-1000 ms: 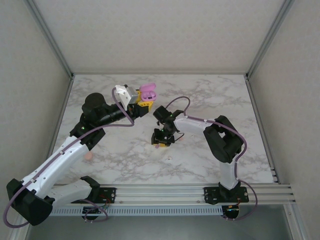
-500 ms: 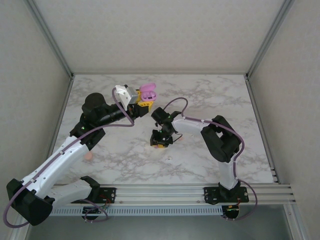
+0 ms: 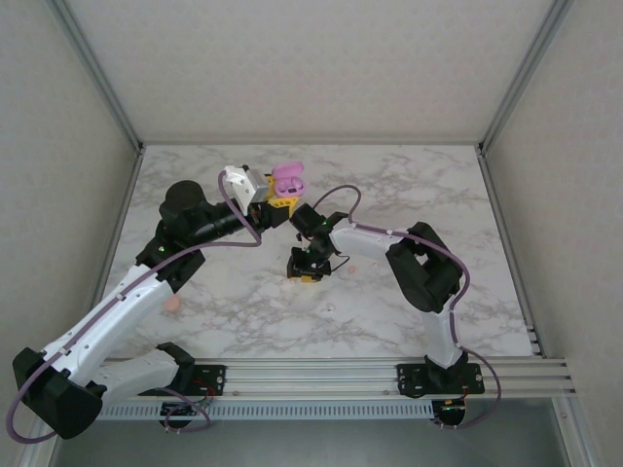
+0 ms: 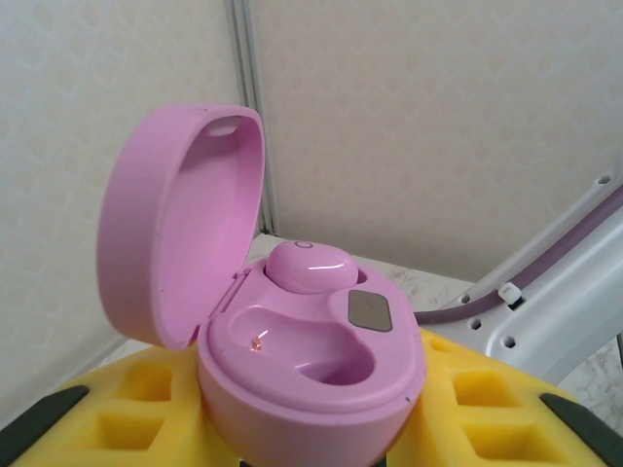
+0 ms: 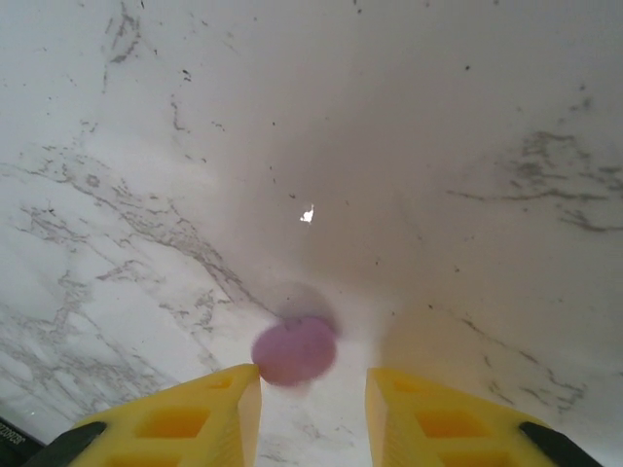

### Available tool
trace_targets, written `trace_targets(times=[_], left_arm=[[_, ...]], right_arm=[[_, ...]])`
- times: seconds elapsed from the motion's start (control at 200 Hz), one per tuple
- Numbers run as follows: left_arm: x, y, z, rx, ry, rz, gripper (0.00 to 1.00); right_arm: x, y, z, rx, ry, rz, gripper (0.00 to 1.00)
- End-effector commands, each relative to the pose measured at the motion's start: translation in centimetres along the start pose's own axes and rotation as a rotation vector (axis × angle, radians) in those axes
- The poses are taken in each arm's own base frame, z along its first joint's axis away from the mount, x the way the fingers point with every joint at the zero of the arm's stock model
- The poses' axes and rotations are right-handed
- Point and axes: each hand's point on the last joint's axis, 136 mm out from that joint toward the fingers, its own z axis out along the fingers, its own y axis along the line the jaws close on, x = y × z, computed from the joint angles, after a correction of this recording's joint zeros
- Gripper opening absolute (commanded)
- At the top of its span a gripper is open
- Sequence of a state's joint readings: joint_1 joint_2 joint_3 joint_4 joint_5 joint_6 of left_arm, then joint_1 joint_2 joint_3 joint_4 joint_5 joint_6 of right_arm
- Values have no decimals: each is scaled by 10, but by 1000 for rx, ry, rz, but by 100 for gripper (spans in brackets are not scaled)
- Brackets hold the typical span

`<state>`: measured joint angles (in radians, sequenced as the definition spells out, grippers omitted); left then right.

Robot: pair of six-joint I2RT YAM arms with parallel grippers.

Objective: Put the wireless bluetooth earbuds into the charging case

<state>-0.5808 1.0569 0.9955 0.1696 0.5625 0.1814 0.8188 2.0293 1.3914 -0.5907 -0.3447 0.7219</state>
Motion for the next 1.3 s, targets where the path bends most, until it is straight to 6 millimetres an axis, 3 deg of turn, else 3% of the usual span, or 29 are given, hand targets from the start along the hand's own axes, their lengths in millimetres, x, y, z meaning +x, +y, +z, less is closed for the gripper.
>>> trace_targets(times=[0.0,0.456,1.296], left_arm=[[-18,-2,-1,3,-32,29,29],[-18,-2,-3,-5,-29,43,29],[-16,-2,-2,-4,-21,43,29]], right_arm=[[2,2,3,23,14,-11,35],[-4,13,10,67,8,-26,35],[-4,8,22,282,17,-172,26]])
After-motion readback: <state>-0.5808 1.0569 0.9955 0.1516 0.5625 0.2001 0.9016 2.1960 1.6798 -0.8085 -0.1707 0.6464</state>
